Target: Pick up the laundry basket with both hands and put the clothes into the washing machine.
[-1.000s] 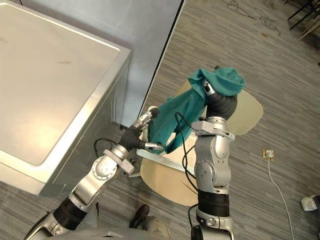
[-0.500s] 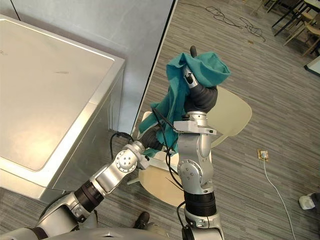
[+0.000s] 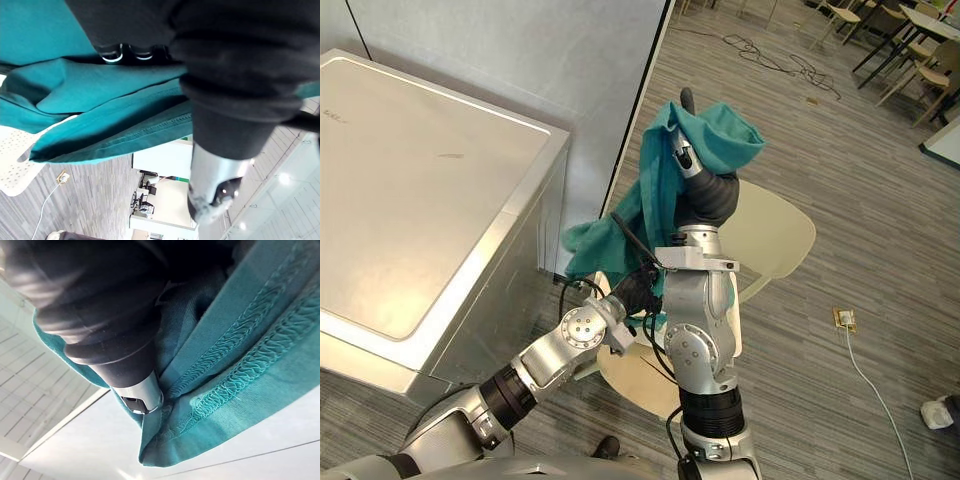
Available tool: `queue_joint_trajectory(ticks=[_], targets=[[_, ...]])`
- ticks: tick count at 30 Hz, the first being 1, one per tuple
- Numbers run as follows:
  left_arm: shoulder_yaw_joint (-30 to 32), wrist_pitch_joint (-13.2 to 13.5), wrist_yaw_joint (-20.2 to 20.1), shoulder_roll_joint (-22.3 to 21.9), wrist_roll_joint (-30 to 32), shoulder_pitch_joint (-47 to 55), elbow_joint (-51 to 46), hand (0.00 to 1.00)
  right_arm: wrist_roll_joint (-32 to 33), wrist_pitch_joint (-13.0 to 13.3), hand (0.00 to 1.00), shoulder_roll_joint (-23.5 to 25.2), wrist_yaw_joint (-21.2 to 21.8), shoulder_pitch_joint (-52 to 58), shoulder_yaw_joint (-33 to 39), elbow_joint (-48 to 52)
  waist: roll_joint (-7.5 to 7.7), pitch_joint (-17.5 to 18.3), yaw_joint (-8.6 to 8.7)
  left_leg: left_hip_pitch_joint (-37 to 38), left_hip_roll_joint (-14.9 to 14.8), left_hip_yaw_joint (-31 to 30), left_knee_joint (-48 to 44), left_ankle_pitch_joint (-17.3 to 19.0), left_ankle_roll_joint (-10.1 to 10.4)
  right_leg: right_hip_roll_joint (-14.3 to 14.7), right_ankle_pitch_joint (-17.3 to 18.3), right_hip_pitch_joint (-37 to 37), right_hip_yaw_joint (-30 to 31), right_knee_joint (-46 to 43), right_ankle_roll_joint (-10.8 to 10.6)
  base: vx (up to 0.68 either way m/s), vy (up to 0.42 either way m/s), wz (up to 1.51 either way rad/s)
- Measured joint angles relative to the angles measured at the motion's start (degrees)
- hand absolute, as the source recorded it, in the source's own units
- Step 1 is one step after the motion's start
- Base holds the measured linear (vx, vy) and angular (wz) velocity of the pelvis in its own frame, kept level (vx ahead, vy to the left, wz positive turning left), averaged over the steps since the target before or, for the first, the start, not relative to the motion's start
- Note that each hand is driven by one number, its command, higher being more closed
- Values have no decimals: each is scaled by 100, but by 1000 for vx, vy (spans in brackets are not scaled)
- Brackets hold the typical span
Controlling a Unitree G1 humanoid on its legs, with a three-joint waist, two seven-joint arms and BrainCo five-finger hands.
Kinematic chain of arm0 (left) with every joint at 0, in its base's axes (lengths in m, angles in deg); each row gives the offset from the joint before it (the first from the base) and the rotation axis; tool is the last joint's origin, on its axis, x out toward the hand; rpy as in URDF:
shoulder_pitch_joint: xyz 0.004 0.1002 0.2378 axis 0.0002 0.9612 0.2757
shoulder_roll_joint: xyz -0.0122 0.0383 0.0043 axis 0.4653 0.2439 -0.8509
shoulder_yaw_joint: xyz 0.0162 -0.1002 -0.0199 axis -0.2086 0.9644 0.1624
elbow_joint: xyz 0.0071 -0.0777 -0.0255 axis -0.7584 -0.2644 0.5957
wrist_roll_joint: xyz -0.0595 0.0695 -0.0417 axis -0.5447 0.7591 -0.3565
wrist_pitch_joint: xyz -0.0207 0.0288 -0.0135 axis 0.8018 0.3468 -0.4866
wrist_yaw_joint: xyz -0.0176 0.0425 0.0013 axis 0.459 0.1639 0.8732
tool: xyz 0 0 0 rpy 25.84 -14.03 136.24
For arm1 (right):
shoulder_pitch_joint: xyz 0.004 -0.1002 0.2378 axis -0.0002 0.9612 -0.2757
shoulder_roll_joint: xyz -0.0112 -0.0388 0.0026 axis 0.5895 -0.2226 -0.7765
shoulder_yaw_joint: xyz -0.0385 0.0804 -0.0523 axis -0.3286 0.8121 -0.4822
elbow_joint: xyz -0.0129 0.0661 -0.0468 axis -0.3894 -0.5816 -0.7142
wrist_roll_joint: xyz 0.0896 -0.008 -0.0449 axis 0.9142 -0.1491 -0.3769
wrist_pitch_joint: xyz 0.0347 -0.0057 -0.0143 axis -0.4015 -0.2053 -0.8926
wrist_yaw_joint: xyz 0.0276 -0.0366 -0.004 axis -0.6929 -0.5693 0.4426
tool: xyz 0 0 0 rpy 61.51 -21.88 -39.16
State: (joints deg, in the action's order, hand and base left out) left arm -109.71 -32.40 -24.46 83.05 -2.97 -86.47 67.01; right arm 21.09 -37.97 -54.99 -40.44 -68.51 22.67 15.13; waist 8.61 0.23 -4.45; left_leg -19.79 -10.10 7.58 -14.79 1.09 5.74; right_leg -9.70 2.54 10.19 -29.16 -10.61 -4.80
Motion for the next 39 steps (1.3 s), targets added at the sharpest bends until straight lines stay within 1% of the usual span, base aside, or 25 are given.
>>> queue_joint_trajectory(ticks=[2, 4, 7, 9, 10, 14, 15, 18, 21, 22, 26, 27, 29, 31, 35, 39], targets=[[212, -73, 252, -169, 0, -19, 227, 0, 2, 0, 100, 2, -8, 0, -23, 0, -2, 3, -1, 0, 9, 0, 0, 0, 0, -2, -8, -9, 0, 15, -10, 0, 0, 0], [294, -127, 370, -184, -1, -34, 252, 0, 5, 1, 100, 3, -16, -1, -85, 0, -3, 3, 1, 0, 10, 1, 0, 0, -1, -2, -9, -14, 0, 24, -11, 0, 0, 0], [389, -142, 518, -296, 2, -110, 423, 0, 13, 4, 100, 48, -30, -1, -242, 58, -5, 12, -5, 0, 12, -6, 1, 0, 0, -1, -10, -29, -5, 37, -12, 0, 7, 1], [370, -141, 524, -336, -4, -119, 423, 0, 10, 13, 100, 193, -46, -1, -244, 175, -5, 16, -5, 1, 16, -16, 2, -1, -1, -2, -10, -37, -12, 40, -13, 0, 0, 0], [366, -141, 526, -339, -75, -124, 423, 0, 7, 62, 100, 281, -68, 0, -263, 185, -2, 47, 12, 2, 17, -30, 2, -1, -1, -2, -11, -40, -14, 44, -13, 0, 0, 0], [340, -139, 649, -356, -362, -147, 423, 0, 6, 124, 100, 352, -166, 8, -451, 185, -11, 147, 74, 82, 38, -54, 33, -3, -4, -8, -22, -142, -36, 87, -32, -2, 19, 4], [321, -133, 777, -383, -453, -189, 423, 0, 6, 217, 100, 456, -257, 9, -580, 185, -5, 157, 110, 164, 57, -73, 90, -17, -23, -11, -31, -232, -109, 129, -46, -26, 17, 8], [334, -126, 944, -460, -496, -286, 423, 0, 8, 340, 100, 511, -293, 11, -730, 186, -1, 162, 114, 176, 68, -45, 132, -42, -48, -22, -40, -232, -124, 138, -55, -22, 14, 3], [332, -120, 1076, -515, -494, -356, 423, 0, 21, 384, 100, 563, -296, 13, -928, 186, -1, 162, 129, 191, 73, 3, 189, -77, -58, -34, -55, -209, -117, 138, -54, -25, 34, -3], [331, -120, 1232, -528, -466, -372, 423, 0, 57, 433, 100, 570, -342, 23, -1018, 186, -1, 162, 137, 192, 71, 10, 189, -79, -56, -33, -59, -204, -114, 138, -52, 0, 0, 0], [382, -109, 1514, -579, -420, -449, 526, 0, 86, 527, 100, 621, -407, 52, -1203, 186, -1, 162, 165, 193, 71, 28, 189, -79, -56, -33, -62, -200, -103, 144, -54, 0, 0, 0], [386, -95, 1531, -590, -421, -469, 577, 100, 124, 567, 100, 619, -421, 53, -1238, 186, -1, 161, 168, 195, 71, 31, 189, -79, -56, -33, -62, -200, -101, 145, -54, 0, 0, 0], [390, -91, 1640, -604, -439, -499, 644, 100, 175, 625, 100, 633, -531, 59, -1363, 186, -1, 161, 186, 197, 70, 36, 190, -79, -56, -33, -63, -200, -98, 149, -54, 0, 0, 0], [397, -91, 1665, -603, -487, -500, 647, 100, 173, 646, 100, 644, -545, 58, -1449, 186, -1, 162, 209, 200, 70, 39, 191, -79, -56, -33, -63, -200, -95, 151, -54, 0, 0, 0], [437, -89, 1753, -603, -760, -501, 647, 100, 170, 701, 100, 680, -741, 67, -1749, 186, -1, 161, 245, 262, 59, 109, 209, -77, -57, -28, -77, -200, 16, 154, -56, -9, 20, -7], [599, -62, 1894, -602, -888, -506, 647, 100, 163, 701, 100, 678, -740, 174, -1917, 192, -1, 161, 291, 292, 48, 176, 217, -69, -69, -26, -104, -194, 40, 182, -52, -21, 19, -8]])
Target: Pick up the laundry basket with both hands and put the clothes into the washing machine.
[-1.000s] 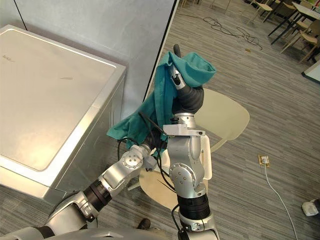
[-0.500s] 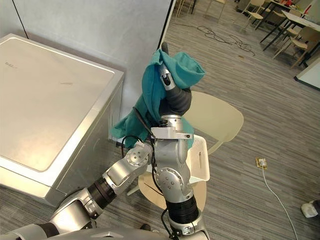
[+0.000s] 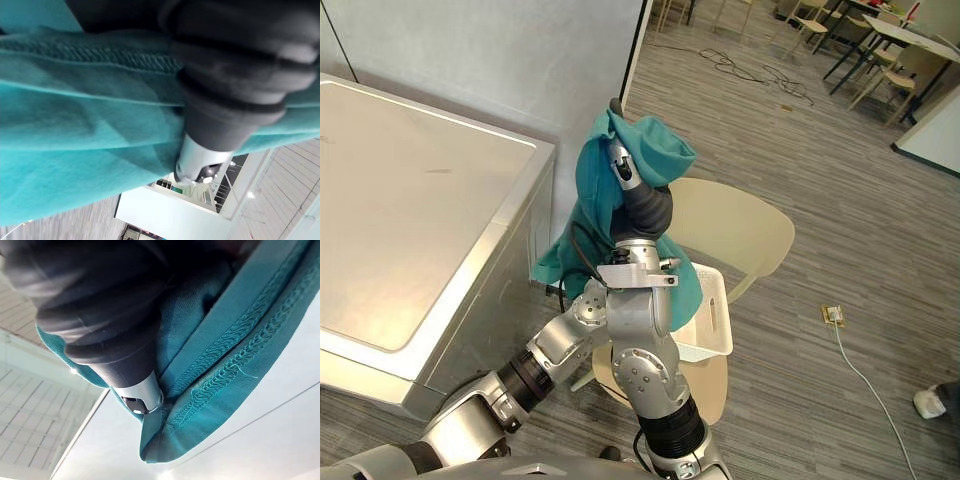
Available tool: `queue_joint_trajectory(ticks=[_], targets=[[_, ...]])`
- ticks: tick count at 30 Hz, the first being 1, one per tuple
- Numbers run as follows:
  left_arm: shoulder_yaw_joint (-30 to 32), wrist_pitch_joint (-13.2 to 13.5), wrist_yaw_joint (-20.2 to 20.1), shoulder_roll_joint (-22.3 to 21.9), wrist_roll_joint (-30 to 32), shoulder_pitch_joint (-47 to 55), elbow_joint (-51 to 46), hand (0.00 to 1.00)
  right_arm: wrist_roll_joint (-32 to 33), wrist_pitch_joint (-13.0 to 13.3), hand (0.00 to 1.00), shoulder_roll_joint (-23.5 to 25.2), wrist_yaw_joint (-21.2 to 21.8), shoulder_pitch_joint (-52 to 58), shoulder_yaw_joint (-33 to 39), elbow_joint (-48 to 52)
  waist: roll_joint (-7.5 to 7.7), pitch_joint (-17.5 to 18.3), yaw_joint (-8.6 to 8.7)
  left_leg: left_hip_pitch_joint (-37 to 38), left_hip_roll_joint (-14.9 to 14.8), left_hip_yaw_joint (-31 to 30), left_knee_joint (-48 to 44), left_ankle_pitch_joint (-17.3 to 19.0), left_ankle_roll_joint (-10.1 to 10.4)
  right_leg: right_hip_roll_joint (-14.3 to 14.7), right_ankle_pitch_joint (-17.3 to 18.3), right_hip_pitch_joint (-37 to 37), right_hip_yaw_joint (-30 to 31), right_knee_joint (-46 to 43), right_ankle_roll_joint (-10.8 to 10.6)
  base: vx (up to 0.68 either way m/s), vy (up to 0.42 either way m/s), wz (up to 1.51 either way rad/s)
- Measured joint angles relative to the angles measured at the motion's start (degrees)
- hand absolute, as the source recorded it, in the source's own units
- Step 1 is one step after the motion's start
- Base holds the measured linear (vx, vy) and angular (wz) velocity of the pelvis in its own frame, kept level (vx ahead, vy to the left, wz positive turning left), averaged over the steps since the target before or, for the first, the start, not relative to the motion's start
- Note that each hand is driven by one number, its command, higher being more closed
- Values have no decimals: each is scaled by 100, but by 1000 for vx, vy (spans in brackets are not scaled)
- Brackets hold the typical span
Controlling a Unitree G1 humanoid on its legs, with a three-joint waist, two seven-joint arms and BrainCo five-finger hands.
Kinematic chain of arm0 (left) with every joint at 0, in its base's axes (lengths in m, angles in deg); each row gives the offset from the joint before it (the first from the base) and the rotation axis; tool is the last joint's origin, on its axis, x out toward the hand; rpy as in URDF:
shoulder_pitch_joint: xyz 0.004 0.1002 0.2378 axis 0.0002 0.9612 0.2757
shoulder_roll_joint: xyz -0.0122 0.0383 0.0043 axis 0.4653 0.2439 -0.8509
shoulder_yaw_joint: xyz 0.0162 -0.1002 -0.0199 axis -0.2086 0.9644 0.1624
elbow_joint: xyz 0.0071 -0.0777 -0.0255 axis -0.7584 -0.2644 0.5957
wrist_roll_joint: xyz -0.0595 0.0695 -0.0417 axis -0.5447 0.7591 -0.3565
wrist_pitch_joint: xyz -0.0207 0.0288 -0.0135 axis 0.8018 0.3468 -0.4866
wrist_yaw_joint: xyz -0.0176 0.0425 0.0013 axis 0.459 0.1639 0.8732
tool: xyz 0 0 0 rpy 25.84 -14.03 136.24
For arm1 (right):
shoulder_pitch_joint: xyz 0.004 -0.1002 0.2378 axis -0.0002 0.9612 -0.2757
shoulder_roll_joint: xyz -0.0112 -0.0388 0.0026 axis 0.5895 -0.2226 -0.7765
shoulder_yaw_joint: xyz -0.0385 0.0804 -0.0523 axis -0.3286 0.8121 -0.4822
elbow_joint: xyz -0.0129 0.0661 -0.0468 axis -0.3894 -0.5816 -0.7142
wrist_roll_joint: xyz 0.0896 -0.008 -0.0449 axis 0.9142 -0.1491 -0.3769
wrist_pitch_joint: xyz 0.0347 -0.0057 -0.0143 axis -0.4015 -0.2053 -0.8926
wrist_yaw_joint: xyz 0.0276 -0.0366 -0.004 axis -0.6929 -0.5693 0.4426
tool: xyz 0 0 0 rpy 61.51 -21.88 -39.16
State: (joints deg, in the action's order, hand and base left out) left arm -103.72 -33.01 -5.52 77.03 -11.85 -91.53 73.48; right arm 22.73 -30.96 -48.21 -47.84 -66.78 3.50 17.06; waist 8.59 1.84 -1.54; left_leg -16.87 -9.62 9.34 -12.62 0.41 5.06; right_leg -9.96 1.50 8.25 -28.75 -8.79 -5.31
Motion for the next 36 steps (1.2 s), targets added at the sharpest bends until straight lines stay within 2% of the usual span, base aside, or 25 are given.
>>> queue_joint_trajectory(ticks=[2, 3, 12, 15, 22, 29, 31, 36], targets=[[14, 12, 39, 1, 0, -1, -3, 100, -2, -8, 100, -5, 2, 175, -59, 98, 0, 0, 0, -1, 3, 7, 0, 5, -7, -3, -3, 3, 4, 6, 0, 0, 0, 0], [21, 35, 94, 2, 2, -1, -5, 100, -15, -28, 0, -7, 4, 267, -83, 204, 0, 0, -1, -4, 5, 14, 0, 6, -8, -6, -3, 14, 11, 5, 0, 1, 24, -3], [529, 96, 264, 59, 1, -75, -159, 100, -204, -155, 0, -132, 48, 740, -28, 214, -2, -1, 16, -10, 23, 24, 33, 7, -9, -6, -4, 95, 112, -12, 4, 0, 12, -4], [690, 137, 263, 90, 1, -79, -354, 100, -217, -267, 0, -227, 141, 864, 71, 210, -5, 0, 13, -3, 48, 5, 60, 3, -10, -17, -3, 87, 112, -7, 4, 3, 9, 1], [852, 162, 192, 517, 5, 61, -742, 100, -614, -656, 0, -345, 274, 1409, 611, 155, -17, 7, 35, 235, 166, -147, 208, -59, -31, -65, 29, -179, 59, 54, -28, 14, 25, 9], [1510, 226, -77, 1121, 64, 861, -1322, 100, -1029, -928, 0, -476, 550, 1692, 1277, -410, -80, 43, 57, 706, 262, -355, 508, -210, -45, -85, 78, -588, -39, 84, -43, -16, 12, 11], [1839, 234, -271, 1316, 131, 1250, -1629, 100, -1169, -1105, 0, -474, 737, 1874, 1485, -546, -84, 40, 55, 937, 278, -516, 509, -210, -45, -80, 121, -861, -61, 78, -48, -19, -10, 9], [2555, 330, -544, 1611, 296, 1667, -2299, 100, -1342, -1166, 0, -469, 1073, 2120, 1879, -595, -119, 23, 42, 1153, 259, -894, 461, -211, -31, 15, 306, -1247, -200, 65, -32, -112, -40, 30]])
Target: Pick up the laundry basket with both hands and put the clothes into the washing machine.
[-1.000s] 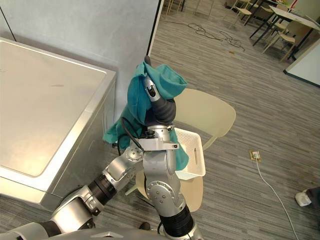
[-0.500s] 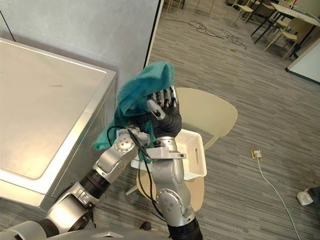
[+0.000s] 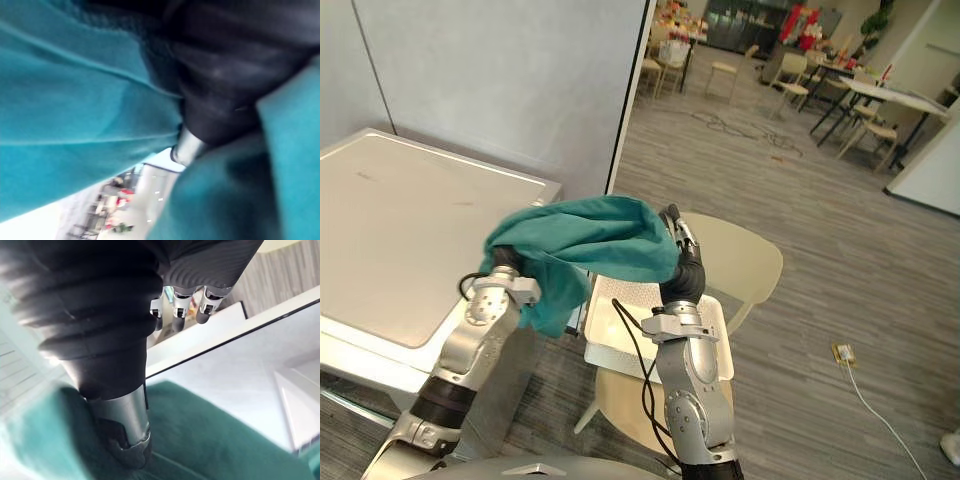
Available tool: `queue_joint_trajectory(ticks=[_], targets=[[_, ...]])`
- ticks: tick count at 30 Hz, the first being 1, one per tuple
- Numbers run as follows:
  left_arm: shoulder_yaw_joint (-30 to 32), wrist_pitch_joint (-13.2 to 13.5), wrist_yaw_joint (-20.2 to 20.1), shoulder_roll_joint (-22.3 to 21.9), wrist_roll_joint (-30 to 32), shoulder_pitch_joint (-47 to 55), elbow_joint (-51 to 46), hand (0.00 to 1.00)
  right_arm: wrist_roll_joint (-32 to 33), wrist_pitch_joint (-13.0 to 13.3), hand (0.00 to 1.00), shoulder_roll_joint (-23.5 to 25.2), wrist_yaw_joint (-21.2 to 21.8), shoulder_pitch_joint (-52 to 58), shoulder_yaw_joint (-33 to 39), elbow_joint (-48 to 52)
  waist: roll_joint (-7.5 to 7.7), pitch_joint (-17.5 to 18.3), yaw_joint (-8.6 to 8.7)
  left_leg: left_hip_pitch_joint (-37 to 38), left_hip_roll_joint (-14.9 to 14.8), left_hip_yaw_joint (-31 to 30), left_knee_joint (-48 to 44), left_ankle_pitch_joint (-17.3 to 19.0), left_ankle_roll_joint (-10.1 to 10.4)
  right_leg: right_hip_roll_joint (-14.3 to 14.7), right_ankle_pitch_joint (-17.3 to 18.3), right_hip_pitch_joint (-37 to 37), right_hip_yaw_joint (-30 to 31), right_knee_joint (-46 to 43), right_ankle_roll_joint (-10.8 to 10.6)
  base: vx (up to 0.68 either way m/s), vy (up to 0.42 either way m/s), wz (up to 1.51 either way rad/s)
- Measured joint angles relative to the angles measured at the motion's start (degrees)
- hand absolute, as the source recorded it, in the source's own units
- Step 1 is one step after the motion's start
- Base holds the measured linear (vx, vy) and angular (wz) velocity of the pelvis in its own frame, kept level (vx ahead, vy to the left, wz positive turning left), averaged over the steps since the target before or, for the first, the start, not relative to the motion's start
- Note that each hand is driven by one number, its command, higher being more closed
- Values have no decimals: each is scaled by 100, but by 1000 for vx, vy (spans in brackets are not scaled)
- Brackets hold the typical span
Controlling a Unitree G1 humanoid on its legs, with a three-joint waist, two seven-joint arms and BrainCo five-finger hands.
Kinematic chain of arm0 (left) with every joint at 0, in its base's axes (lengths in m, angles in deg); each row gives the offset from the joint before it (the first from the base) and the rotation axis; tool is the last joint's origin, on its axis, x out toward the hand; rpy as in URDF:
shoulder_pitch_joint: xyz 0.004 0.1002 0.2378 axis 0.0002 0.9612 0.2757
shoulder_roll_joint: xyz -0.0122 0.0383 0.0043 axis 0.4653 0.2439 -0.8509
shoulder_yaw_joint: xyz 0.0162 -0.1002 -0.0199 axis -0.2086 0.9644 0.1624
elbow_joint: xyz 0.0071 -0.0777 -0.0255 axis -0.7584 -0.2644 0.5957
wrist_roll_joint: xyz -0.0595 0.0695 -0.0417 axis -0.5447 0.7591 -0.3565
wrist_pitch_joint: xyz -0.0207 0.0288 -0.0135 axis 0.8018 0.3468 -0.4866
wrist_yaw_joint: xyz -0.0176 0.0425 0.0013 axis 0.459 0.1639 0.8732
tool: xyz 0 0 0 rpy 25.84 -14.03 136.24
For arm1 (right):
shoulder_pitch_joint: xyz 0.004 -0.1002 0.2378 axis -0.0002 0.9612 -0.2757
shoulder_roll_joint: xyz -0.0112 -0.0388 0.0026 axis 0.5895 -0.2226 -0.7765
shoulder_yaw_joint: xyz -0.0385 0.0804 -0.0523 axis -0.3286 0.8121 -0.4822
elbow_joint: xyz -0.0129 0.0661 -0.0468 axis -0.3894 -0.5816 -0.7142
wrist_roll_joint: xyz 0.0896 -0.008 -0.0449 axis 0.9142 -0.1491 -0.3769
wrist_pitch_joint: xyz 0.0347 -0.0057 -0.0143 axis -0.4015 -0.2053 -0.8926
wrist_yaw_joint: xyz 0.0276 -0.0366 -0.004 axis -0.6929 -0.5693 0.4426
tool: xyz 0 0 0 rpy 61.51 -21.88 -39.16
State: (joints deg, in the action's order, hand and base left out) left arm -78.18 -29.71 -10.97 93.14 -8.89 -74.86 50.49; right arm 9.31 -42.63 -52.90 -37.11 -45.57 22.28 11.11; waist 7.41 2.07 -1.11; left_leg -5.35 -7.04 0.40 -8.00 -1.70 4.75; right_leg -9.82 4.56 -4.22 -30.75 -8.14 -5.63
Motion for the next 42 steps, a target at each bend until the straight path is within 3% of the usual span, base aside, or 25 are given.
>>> queue_joint_trajectory(ticks=[4, 6, 8, 9, 10, 11, 12, 13, 14, 15, 17, 18, 19, 20, 24, 25, 27, 31, 32, 33, 34, 35, 38, 39, 42], targets=[[743, 168, -90, 205, 53, 135, -334, 100, -11, -70, 0, 0, 81, -5, 451, -481, -135, -117, -64, -293, -153, -183, -203, -63, -1, 225, -9, 33, -24, -113, 128, -172, -40, 27], [1014, 229, -86, 277, 56, 373, -623, 100, -95, -118, 0, -1, 77, 42, 544, -567, -250, -194, -73, -378, -214, -128, -200, -50, -150, 288, 96, 146, 54, -343, 238, -193, -30, -1], [1045, 410, -94, 144, 178, 576, -828, 100, -585, -206, 0, -9, 71, 73, 1100, -568, -419, -248, -130, -515, -328, 36, -412, -58, -328, 375, 43, 185, -2, -197, 309, -159, -17, -6], [1043, 428, -98, 85, 189, 580, -882, 100, -710, -199, 0, 4, 67, 85, 1315, -554, -341, -265, -129, -658, -419, 392, -667, -3, -391, 342, -2, 215, -71, -193, 348, -138, 71, 27], [920, 520, -116, -49, 226, 564, -937, 100, -956, -185, 0, 37, 45, 254, 1727, -537, -655, -273, -12, -1116, -764, 1656, -1357, 367, -1105, 298, -104, 298, -455, -421, 310, -92, 61, 56], [811, 533, -140, -149, 234, 598, -986, 100, -1044, -184, 0, 23, 27, 437, 1872, -512, -722, -243, 45, -1147, -781, 1845, -1172, 298, -1121, 271, -28, 410, -621, -597, 267, -104, 55, 139], [764, 562, -237, -256, 256, 621, -1078, 100, -1199, -246, 0, 90, 38, 749, 2125, -576, -348, -354, 340, -1082, -777, 2670, -1226, 740, -1647, 65, 82, 454, -652, -377, 360, -82, 7, 136], [713, 576, -262, -335, 255, 601, -1078, 100, -1271, -269, 0, 222, 46, 867, 2242, -584, -291, -409, 393, -1107, -968, 3144, -1705, 926, -1914, -66, 5, 426, -922, -358, 390, -113, 36, 162], [581, 624, -287, -358, 254, 750, -1101, 100, -1354, -308, 0, 438, 35, 1144, 2393, -572, -361, -382, 428, -1014, -1361, 3760, -2665, 1118, -1987, -243, -56, 367, -1239, -361, 441, -52, 59, 138], [514, 637, -371, -372, 211, 988, -1119, 100, -1426, -332, 0, 621, 35, 1360, 2388, -572, -382, -375, 545, -710, -1542, 4079, -3043, 1392, -1664, -361, -126, 261, -1568, -279, 396, 3, 61, 135], [391, 643, -398, -405, 161, 1105, -1125, 100, -1618, -348, 0, 675, 38, 1529, 2374, -582, -545, -284, 625, -542, -1689, 4076, -3119, 1498, -1502, -400, -147, 231, -1872, -266, 362, 54, 95, 120], [295, 663, -479, -463, 122, 1211, -1126, 100, -1821, -362, 0, 672, 49, 1635, 2341, -619, -734, -191, 650, -430, -1718, 4005, -2807, 1545, -1125, -432, -172, 249, -2162, -298, 295, 53, 153, 144], [264, 677, -537, -504, 88, 1248, -1126, 100, -1961, -388, 0, 668, 63, 1582, 2337, -734, -860, -178, 704, -458, -1475, 4015, -2414, 1594, -698, -520, -179, 268, -2332, -379, 252, 57, 242, 177], [259, 692, -602, -488, 74, 1321, -1129, 100, -2043, -453, 0, 740, 68, 1540, 2276, -958, -806, -177, 769, -557, -1149, 3866, -2047, 1556, -563, -618, -202, 349, -2383, -360, 279, 33, 283, 146], [447, 698, -600, -471, 30, 1695, -1095, 100, -2432, -592, 0, 710, 300, 1377, 1919, -1360, -740, -237, 560, -719, -563, 3625, -1649, 1479, -621, -824, -660, 339, -2320, -89, 224, 8, 264, 76], [508, 699, -609, -480, 34, 1839, -1063, 100, -2711, -604, 0, 678, 317, 1231, 1854, -1669, -733, -258, 475, -632, -346, 3620, -1465, 1466, -680, -985, -786, 350, -2240, -119, 268, 12, 239, 21], [590, 716, -620, -502, 37, 1910, -1028, 100, -2838, -609, 0, 653, 318, 1109, 1785, -1915, -720, -292, 429, -563, -237, 3687, -1328, 1450, -712, -1119, -853, 437, -2121, -276, 337, 0, 126, -1], [716, 732, -758, -657, 43, 2008, -725, 100, -3160, -680, 0, 623, 399, 928, 1497, -2480, -722, -620, 444, -249, -28, 3888, -998, 1468, -813, -1620, -1082, 835, -1673, -1322, 734, -20, 125, -19], [710, 719, -773, -682, 41, 2080, -600, 100, -3171, -729, 0, 623, 494, 951, 1411, -2748, -744, -708, 548, -212, -16, 3714, -947, 1552, -853, -1648, -868, 1074, -1125, -2032, 943, -12, 39, 23], [697, 711, -774, -672, 40, 2117, -564, 100, -3248, -734, 0, 624, 543, 976, 1404, -2870, -773, -751, 622, -211, -10, 3599, -914, 1591, -846, -1547, -648, 1207, -790, -2377, 917, 5, 17, 65], [635, 703, -778, -657, 40, 2134, -449, 100, -3412, -766, 0, 638, 559, 1108, 1434, -3090, -766, -802, 753, -182, 13, 3333, -827, 1565, -897, -1169, -129, 1333, -164, -2866, 785, 35, -10, 71], [605, 698, -778, -644, 40, 2139, -375, 100, -3459, -805, 0, 644, 558, 1203, 1453, -3176, -768, -804, 783, -168, 37, 3224, -779, 1552, -913, -963, 100, 1394, 81, -3011, 726, 67, -7, 93], [531, 695, -826, -638, 40, 2136, 118, 100, -3614, -843, 0, 699, 542, 1620, 1520, -3660, -731, -780, 920, -107, 231, 2746, -663, 1463, -965, 9, 876, 1544, 763, -2711, 612, 111, -31, 90], [503, 693, -823, -638, 40, 2140, 309, 100, -3623, -854, 0, 699, 529, 1682, 1524, -3825, -730, -788, 903, -45, 235, 2711, -660, 1415, -892, 282, 981, 1592, 840, -2311, 586, 174, -100, 51], [331, 683, -821, -634, 41, 2124, 556, 100, -3730, -845, 0, 704, 520, 1673, 1494, -3873, -705, -788, 896, 76, 216, 2629, -686, 1415, -874, 572, 900, 1649, 760, -1471, 663, 172, -116, 26]])
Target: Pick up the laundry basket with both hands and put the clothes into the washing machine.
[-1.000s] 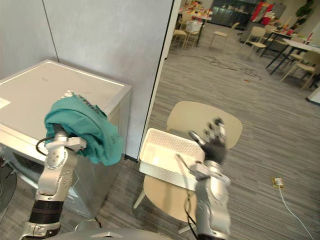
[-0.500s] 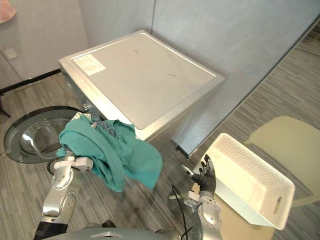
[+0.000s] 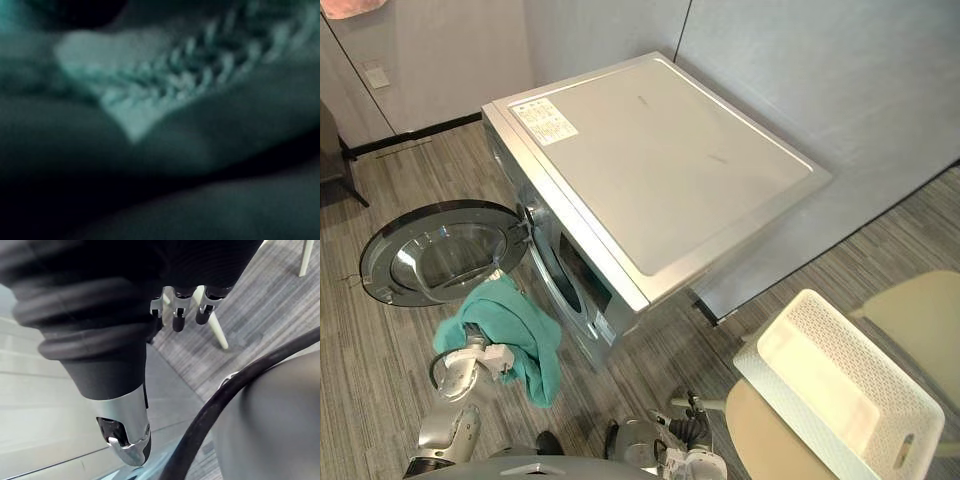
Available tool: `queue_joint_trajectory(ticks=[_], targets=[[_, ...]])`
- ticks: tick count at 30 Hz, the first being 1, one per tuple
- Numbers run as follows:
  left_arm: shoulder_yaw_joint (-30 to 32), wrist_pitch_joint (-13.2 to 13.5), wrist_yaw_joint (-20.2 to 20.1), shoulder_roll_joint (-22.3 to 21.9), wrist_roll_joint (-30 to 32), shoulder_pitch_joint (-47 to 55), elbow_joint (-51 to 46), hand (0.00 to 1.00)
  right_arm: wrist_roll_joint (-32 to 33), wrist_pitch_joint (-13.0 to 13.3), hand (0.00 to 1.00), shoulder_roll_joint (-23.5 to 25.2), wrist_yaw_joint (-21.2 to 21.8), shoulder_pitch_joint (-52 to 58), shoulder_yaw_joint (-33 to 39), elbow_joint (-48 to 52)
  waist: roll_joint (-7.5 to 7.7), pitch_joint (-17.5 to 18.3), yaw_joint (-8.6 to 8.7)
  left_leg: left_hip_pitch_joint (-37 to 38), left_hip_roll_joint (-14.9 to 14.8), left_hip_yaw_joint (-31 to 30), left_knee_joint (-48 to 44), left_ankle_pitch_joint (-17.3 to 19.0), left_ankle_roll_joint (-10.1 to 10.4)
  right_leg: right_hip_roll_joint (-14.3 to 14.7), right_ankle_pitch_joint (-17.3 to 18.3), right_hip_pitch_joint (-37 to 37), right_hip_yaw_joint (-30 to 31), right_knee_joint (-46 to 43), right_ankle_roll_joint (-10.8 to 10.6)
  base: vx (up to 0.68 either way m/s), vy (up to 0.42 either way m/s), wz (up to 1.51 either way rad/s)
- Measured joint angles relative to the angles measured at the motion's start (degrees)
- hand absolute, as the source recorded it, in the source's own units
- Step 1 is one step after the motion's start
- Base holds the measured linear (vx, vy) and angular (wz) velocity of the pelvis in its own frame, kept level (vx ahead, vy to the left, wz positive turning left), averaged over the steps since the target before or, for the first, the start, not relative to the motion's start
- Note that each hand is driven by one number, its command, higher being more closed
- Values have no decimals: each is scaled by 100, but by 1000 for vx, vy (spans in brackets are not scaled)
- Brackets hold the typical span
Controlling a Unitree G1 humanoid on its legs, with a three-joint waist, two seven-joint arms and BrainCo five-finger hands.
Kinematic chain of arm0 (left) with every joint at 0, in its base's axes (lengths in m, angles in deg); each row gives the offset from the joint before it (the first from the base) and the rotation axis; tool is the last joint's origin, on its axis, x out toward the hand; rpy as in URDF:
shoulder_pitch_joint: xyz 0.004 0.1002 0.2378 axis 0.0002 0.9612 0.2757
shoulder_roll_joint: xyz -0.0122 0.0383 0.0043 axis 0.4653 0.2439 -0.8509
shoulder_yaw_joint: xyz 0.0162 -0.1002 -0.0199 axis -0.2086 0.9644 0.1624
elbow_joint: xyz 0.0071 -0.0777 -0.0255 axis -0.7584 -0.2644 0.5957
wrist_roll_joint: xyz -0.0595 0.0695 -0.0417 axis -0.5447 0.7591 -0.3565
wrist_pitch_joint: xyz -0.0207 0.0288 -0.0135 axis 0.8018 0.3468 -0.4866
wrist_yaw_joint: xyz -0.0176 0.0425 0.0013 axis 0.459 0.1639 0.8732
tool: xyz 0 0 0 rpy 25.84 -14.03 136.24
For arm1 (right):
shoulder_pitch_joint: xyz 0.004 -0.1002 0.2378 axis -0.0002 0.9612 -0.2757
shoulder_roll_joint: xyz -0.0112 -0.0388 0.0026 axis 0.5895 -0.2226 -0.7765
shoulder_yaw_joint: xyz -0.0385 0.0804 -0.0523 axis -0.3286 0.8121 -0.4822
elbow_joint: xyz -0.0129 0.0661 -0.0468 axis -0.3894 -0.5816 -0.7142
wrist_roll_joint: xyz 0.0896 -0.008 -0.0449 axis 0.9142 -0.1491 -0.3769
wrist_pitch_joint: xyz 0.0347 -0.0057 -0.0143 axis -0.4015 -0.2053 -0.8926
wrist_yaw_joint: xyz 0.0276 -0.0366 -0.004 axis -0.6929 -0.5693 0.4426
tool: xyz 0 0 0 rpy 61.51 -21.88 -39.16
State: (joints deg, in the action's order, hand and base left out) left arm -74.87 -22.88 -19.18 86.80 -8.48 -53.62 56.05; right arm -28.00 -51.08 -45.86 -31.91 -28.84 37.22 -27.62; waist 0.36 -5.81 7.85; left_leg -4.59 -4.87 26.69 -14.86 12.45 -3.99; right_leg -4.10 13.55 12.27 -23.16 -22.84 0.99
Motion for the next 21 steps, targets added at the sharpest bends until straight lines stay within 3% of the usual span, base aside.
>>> queue_joint_trajectory(ticks=[2, 5, 6, 8, 10, 13, 15, 17, 18, 20, 21], targets=[[-227, -10, -15, -67, 2, 12, 29, 100, -59, 15, 0, -29, -11, -4, -82, -36, 87, 1, -66, 164, -102, -73, -280, 288, 339, 76, -772, -302, -156, 800, 121, 215, -150, 19], [-439, -14, -49, -279, 1, 83, 33, 100, -104, 23, 0, -75, -8, 112, -336, 145, 83, -27, -178, 173, -462, -141, -1121, 470, 550, 202, -495, -726, -299, 788, 134, 173, -125, 21], [-471, -14, -72, -286, 3, 97, 26, 100, -106, 28, 0, -80, -8, 114, -364, 168, 97, -39, -199, 74, -581, -136, -1517, 482, 542, 220, -438, -805, -303, 768, 150, 109, -78, 11], [-476, -14, -152, -295, 2, 181, -62, 100, -205, 75, 0, -166, -2, 118, -635, 178, 76, -57, -379, -405, -1161, -155, -3239, 196, 472, 318, -256, -1064, -234, 676, 188, 99, -34, -19], [-470, -7, -157, -295, 2, 207, -139, 100, -321, 78, 0, -236, -1, 113, -771, 176, 84, -39, -511, -678, -1461, -141, -3914, 262, 335, 319, -185, -1103, -75, 670, 201, 77, 78, -37], [-397, 0, -153, -283, 2, 238, -107, 100, -326, 84, 0, -250, -4, 10, -774, 47, 118, -5, -588, -840, -1648, -227, -3475, 483, 234, 179, -155, -1000, 286, 721, 171, 68, 142, -52], [-405, 0, -152, -239, 2, 350, -51, 100, -327, 78, 0, -278, -20, -243, -763, -504, 189, 91, -573, -847, -1528, -657, -2410, 472, 332, 20, -301, -830, 667, 852, -21, 115, 253, -70], [-407, 0, -155, -206, -12, 432, 94, 100, -328, 103, 0, -288, -48, -521, -688, -1011, 187, 117, -513, -827, -1362, -1450, -1338, 287, 608, -185, -640, -801, 1046, 1177, -395, 134, 321, -80], [-410, -1, -158, -206, -26, 434, 147, 100, -329, 118, 0, -296, -82, -569, -663, -1097, 156, 138, -495, -822, -1319, -1615, -1090, 193, 634, -231, -722, -808, 1138, 1240, -507, 153, 412, -84], [-447, 4, -168, -262, -91, 449, 169, 100, -318, 177, 0, -376, -128, -643, -526, -1221, -124, 206, -462, -704, -1277, -2034, -204, -894, 702, -291, -910, -804, 1397, 1450, -837, 162, 442, -71], [-447, 10, -196, -138, -134, 421, 180, 100, -320, 220, 0, -323, -145, -825, -364, -1504, -94, 226, -394, -636, -1081, -2088, -237, -681, 1354, -484, -1015, -786, 1587, 1597, -1007, 161, 504, -41]])
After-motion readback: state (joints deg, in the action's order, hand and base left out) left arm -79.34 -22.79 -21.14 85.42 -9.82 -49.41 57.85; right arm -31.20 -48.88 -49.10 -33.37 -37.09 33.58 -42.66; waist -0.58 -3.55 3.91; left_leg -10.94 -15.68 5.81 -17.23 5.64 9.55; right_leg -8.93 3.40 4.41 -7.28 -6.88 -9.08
